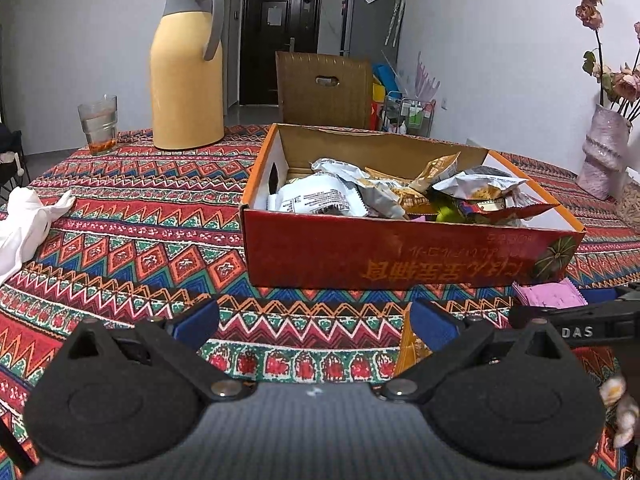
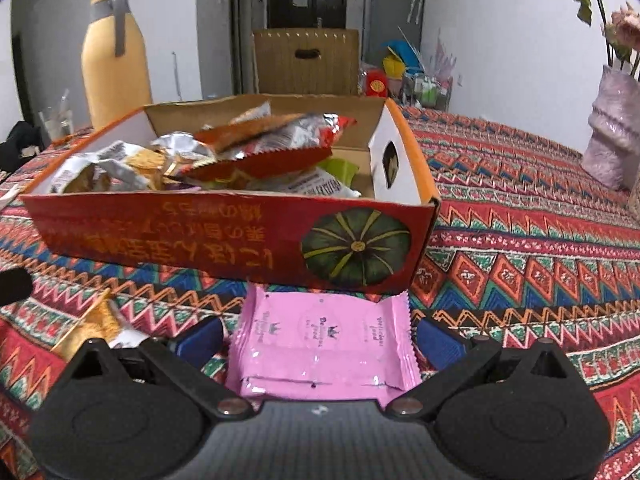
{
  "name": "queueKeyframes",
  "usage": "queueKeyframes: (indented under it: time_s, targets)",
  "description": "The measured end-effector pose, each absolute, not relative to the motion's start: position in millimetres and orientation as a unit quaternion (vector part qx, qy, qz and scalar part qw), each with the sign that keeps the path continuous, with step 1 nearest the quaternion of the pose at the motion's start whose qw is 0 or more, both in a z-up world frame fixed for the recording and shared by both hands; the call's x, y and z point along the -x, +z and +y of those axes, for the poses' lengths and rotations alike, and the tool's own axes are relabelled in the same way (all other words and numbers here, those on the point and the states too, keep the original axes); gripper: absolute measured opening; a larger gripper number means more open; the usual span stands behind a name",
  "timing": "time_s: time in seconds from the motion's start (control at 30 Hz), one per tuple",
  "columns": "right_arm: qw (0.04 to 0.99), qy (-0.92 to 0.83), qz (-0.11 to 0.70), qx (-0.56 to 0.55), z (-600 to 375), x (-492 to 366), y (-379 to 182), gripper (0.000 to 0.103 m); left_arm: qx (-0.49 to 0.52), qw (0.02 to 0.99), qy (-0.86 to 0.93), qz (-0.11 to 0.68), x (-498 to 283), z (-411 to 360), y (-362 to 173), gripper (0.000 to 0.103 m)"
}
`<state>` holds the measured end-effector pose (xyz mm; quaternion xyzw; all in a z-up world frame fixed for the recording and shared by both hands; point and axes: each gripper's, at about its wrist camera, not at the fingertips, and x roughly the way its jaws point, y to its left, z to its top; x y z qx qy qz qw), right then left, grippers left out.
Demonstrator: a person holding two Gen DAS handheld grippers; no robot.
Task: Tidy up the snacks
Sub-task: 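Grasp the pink packet with the right tool while the left tool approaches a yellow packet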
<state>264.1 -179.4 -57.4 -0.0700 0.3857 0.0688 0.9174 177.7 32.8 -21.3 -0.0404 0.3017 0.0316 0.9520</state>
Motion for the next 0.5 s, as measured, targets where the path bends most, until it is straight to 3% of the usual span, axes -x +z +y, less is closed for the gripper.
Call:
queueKeyframes:
  time_s: [0.27,0.37,0.43,0.5]
  targets:
    - [0.919,0.062,0.386,0.053,-183,-269,-64,0.102,0.045,0.949,0.031,0.309,-179,35,-24,0.103]
    - [0.921,0.068,0.380,0.053,-183,-264,-62,0.087,0.046,0.949,0.032,0.309,-179,35,-25,0.103]
    - [0.922,0.075,0.376,0.052,-184,-260,-59,0.070,0.047,0.949,0.033,0.310,-180,35,-25,0.103]
    - [0.923,0.080,0.373,0.047,-187,-256,-57,0.067,0.047,0.949,0.034,0.310,-180,35,-25,0.103]
